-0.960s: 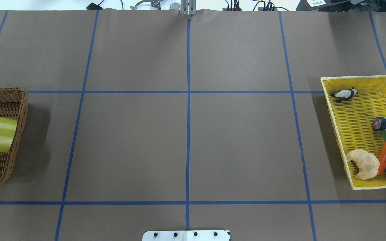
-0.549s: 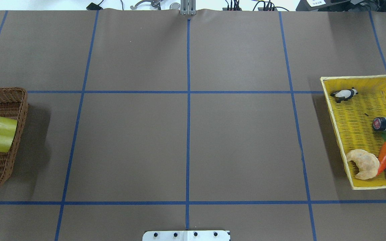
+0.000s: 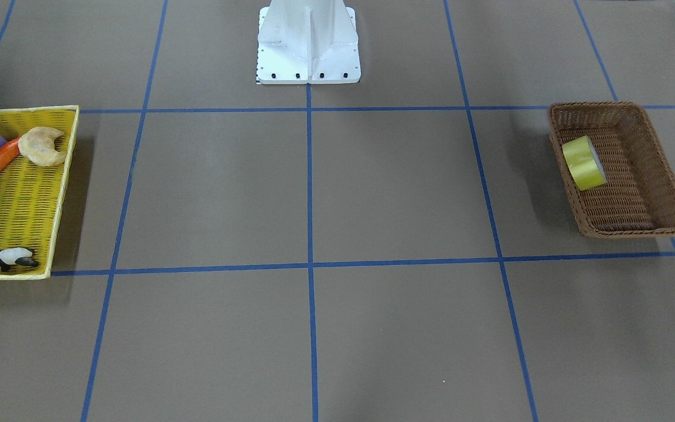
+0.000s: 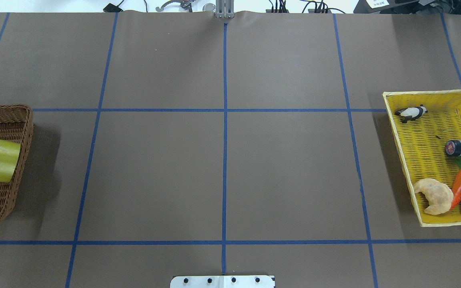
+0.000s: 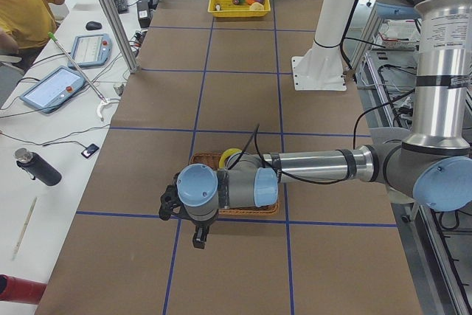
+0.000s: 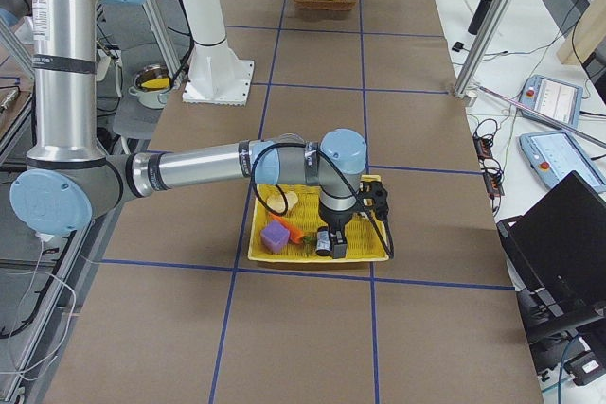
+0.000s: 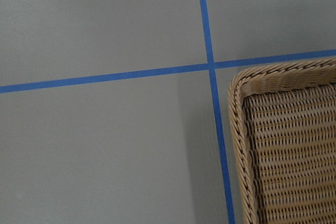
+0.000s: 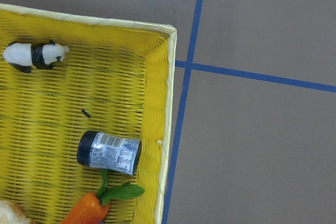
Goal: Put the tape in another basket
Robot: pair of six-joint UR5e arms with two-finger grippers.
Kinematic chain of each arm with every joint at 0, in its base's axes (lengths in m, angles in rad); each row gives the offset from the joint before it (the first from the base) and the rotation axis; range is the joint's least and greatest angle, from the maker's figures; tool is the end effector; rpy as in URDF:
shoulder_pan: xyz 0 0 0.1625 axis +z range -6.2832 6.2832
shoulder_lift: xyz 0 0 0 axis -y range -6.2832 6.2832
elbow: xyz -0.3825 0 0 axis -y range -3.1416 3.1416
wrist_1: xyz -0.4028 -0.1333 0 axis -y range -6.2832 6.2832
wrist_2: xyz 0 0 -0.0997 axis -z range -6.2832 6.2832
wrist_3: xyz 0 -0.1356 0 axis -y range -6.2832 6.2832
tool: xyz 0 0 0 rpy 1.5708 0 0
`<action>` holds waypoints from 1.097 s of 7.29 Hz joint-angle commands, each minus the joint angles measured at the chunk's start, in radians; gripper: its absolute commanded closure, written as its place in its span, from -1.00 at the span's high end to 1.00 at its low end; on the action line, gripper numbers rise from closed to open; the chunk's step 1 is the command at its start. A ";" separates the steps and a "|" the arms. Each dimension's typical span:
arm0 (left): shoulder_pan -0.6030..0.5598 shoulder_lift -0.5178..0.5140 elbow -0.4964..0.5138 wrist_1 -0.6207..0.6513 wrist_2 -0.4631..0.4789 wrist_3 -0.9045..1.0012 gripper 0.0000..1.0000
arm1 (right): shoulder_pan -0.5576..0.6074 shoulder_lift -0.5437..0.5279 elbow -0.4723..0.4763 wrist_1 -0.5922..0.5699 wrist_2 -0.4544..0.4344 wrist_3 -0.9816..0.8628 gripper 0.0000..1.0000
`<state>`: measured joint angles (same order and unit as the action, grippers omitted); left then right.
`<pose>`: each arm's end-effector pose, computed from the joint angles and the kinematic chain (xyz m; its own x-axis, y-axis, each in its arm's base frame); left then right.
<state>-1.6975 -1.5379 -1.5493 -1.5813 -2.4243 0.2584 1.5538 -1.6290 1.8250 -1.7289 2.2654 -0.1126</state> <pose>-0.0922 -0.4775 0.6601 0.6586 0.1412 -0.7391 -0.0435 0.9877 0.1500 0.0384 -0.4771 0.5662 0.7610 -0.1493 0.6313 0.1031 0.9886 0.1095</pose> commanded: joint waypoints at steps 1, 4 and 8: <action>0.001 0.009 -0.014 -0.014 0.002 0.002 0.96 | 0.000 0.009 0.000 0.002 -0.001 0.001 1.00; 0.001 0.034 -0.012 -0.107 0.004 0.001 0.96 | -0.001 0.009 0.002 0.002 0.000 0.001 1.00; 0.002 0.108 -0.011 -0.264 0.005 -0.007 0.96 | -0.001 0.008 0.000 0.014 0.000 0.001 1.00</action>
<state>-1.6962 -1.4404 -1.5609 -1.8196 -2.4197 0.2563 1.5529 -1.6201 1.8257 -1.7170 2.2657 -0.1120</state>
